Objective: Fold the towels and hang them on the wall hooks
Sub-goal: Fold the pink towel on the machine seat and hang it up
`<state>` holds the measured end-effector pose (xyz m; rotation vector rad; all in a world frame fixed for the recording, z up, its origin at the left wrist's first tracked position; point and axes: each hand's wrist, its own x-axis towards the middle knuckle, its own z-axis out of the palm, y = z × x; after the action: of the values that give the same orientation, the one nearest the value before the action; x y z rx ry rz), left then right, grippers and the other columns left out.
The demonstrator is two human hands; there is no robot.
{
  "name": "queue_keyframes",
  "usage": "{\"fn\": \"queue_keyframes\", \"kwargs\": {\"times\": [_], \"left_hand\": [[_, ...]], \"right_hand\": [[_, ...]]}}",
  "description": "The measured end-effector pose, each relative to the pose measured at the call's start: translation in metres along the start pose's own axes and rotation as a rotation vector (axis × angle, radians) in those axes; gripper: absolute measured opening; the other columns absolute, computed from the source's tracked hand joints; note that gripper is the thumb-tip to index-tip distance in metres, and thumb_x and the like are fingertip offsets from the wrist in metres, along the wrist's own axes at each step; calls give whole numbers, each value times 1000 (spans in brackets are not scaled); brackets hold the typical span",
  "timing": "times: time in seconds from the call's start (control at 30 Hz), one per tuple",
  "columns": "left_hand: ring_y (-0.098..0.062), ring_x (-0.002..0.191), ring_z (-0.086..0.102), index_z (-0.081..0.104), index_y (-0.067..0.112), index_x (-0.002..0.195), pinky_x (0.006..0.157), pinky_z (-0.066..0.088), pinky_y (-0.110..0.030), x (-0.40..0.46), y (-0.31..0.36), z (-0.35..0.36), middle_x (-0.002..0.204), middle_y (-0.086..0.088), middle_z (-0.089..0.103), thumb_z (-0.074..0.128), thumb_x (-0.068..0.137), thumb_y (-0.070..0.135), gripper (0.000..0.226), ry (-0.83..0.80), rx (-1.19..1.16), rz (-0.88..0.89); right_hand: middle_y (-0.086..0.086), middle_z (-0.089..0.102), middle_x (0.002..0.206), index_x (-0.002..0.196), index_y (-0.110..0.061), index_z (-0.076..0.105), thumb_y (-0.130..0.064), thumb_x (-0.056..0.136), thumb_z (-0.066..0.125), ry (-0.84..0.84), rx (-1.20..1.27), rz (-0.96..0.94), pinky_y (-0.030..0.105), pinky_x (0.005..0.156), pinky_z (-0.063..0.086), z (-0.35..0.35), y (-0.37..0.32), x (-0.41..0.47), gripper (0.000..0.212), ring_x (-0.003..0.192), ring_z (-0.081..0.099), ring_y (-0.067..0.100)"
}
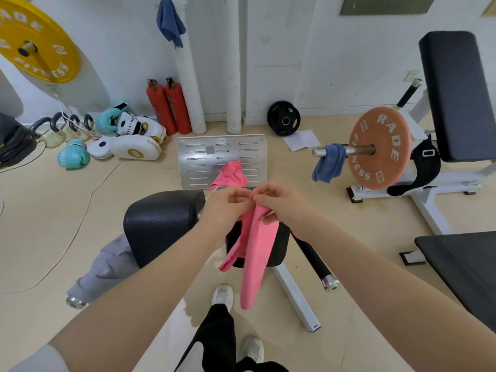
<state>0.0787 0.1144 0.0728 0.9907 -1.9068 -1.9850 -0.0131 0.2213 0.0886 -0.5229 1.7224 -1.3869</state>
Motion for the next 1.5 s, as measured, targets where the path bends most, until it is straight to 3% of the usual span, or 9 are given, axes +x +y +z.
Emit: {"fn": "queue_keyframes", "kwargs": {"times": [0.17,0.27,0.43,0.6,0.77,0.9,1.1,1.3,1.5], "left_hand": [[-7,68,67,65,5,94,71,56,-21,-1,4,-7,76,1,72,62,83,-3,14,-15,-225,-43],[-8,70,68,65,7,96,69,57,-19,-1,4,-12,81,-2,71,60,84,-3,16,-3,-284,-57],[-7,68,68,65,8,93,66,56,-17,-3,7,-10,82,-3,70,62,83,-3,15,-6,-267,-59],[-8,63,65,64,7,93,64,55,-18,-4,14,-9,76,-1,70,63,82,-1,14,-34,-259,-62],[-14,75,64,65,6,98,69,56,-20,-4,17,-13,86,-7,68,62,83,0,16,-71,-204,-46],[-18,84,65,67,7,98,77,56,-24,-4,22,-21,93,-12,70,64,82,2,17,-95,-13,12],[-22,96,66,66,7,108,90,52,-30,-6,30,-29,104,-14,70,65,83,13,26,-228,94,58],[-5,81,69,68,23,89,76,52,-16,-8,33,-29,80,5,74,73,74,6,23,-296,222,145],[-4,71,67,68,16,86,68,55,-16,7,38,-39,73,6,73,64,79,0,18,-249,32,138]], "right_hand": [[2,65,86,94,-16,66,1,89,50,-99,142,44,19,65,55,-11,2,2,24,78,64,15],[5,67,97,96,-25,66,0,84,59,-135,-34,-27,23,75,53,-13,1,1,30,95,65,19],[-8,62,79,84,-20,71,-10,81,67,65,-477,-361,13,67,39,-5,4,5,12,72,53,-3],[-1,64,85,77,-20,71,-38,78,56,265,-947,-746,24,82,30,-1,14,6,23,82,54,20],[-3,62,76,83,-14,66,-37,82,56,196,-860,-606,26,83,31,1,6,6,25,75,51,15],[-6,52,66,79,-13,61,-26,82,66,121,-793,-579,32,67,40,2,2,2,14,68,49,19],[-9,39,56,83,-16,44,-36,80,68,160,-735,-399,31,56,35,0,-4,0,31,53,37,7],[-14,47,61,89,-22,56,-58,70,67,190,-849,-239,22,54,34,-13,-7,-3,42,61,46,4],[-16,57,67,91,-24,65,-19,79,72,144,-604,-454,5,65,38,-42,-19,-1,15,66,54,-7]]}}
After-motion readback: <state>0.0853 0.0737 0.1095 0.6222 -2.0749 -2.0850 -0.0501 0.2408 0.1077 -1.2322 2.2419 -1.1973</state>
